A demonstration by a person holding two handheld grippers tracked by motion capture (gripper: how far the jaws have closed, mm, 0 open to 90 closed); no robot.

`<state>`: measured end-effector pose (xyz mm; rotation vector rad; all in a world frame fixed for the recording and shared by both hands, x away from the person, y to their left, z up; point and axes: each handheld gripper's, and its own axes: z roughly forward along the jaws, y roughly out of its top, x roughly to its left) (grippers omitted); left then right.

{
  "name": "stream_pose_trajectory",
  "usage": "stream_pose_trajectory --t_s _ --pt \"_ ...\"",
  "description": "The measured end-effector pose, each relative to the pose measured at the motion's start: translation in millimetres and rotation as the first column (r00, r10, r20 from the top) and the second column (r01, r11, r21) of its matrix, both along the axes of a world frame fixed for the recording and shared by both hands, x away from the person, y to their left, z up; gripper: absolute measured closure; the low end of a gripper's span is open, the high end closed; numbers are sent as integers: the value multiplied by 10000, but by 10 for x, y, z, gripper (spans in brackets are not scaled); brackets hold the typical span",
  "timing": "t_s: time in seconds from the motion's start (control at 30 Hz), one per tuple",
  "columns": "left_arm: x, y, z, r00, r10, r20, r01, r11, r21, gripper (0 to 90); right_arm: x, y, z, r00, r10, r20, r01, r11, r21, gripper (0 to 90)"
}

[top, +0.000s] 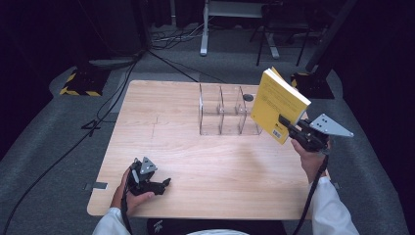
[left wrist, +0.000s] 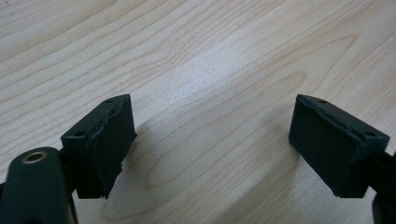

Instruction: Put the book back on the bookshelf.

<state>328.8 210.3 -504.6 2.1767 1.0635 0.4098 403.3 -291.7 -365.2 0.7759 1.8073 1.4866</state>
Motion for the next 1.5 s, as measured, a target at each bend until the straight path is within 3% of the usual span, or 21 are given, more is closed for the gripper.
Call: stream_pose_trajectory --t_s 0.5,0.67,0.9,1.5 --pt "-1 1 2 10000 -15 -17 15 10000 12 151 384 167 -10 9964 -811 -241 807 9966 -169 767" --pt "-1 0 2 10000 -19 -5 19 10000 16 152 522 230 -51 9940 -962 -523 960 9954 -69 767" --pt "-6 -2 2 10000 31 33 -31 10000 33 152 676 354 -91 9911 -1164 -645 1136 9925 -458 767" --pt "-19 -7 0 9998 156 81 -156 9999 39 153 1009 555 -289 9779 -1749 -1143 1663 9827 -811 766"
